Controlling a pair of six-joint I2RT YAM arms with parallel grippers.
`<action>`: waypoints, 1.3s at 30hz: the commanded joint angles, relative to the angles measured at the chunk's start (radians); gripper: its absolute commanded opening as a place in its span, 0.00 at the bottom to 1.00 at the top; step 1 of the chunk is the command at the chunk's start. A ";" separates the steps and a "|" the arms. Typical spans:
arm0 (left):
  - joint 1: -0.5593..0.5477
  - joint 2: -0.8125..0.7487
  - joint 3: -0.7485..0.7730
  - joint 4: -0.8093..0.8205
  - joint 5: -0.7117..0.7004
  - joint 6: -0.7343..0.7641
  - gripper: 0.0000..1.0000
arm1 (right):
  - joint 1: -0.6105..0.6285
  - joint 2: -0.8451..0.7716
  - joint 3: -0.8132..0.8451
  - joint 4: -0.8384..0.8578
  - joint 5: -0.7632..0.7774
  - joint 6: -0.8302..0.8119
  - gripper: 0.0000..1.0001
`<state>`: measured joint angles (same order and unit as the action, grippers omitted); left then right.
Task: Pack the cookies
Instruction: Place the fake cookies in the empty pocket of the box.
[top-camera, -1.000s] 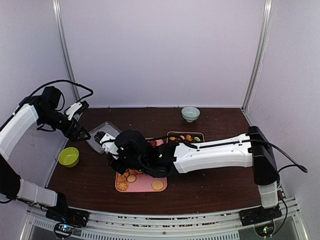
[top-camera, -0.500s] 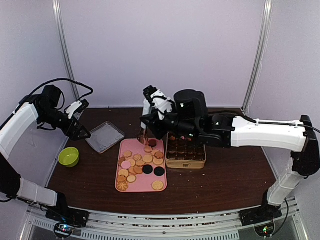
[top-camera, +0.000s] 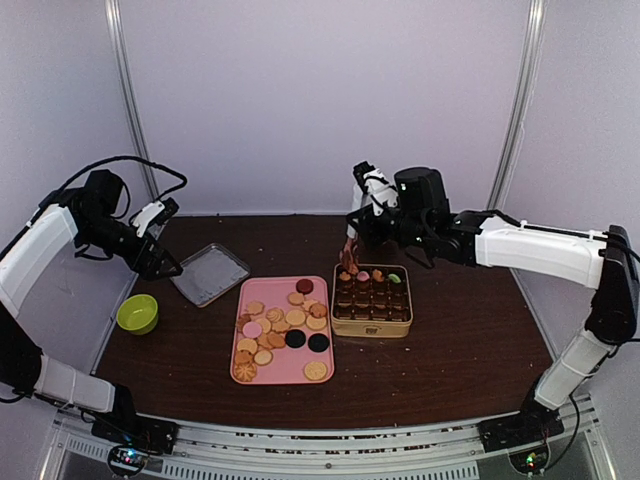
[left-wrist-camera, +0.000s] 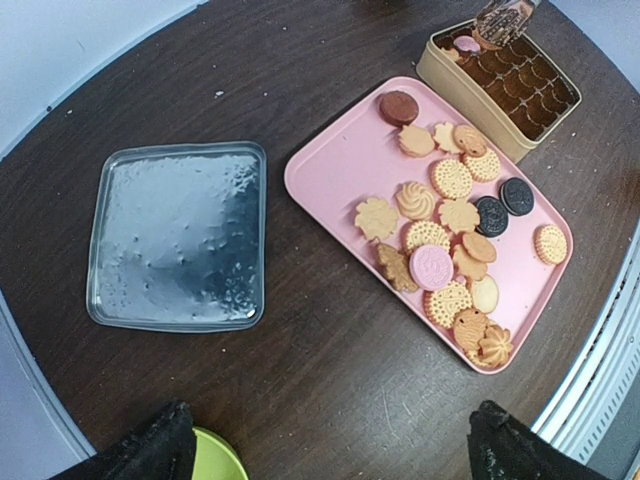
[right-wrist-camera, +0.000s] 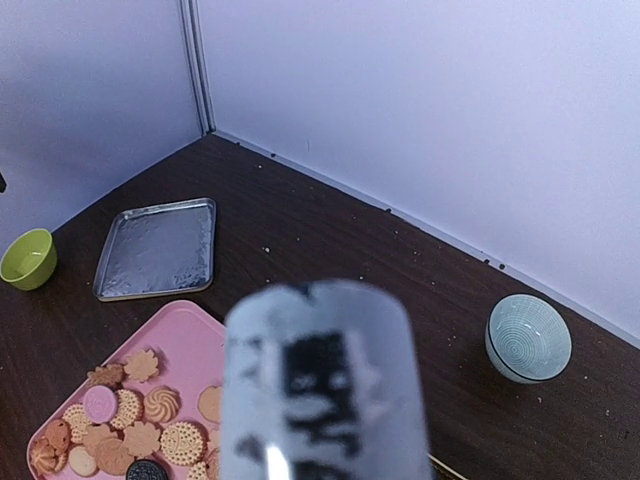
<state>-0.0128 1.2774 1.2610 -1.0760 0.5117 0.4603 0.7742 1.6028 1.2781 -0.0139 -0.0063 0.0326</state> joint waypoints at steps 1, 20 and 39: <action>0.010 0.002 0.024 -0.007 0.016 0.005 0.98 | -0.016 0.028 0.021 0.016 -0.078 0.019 0.00; 0.009 -0.005 0.012 -0.007 0.008 0.007 0.98 | -0.045 0.095 0.020 0.055 -0.105 0.040 0.00; 0.009 -0.001 0.021 -0.007 0.018 -0.001 0.98 | -0.039 0.025 0.024 0.049 -0.126 0.028 0.32</action>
<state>-0.0128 1.2774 1.2625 -1.0760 0.5129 0.4603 0.7345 1.6867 1.2785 -0.0044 -0.1234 0.0669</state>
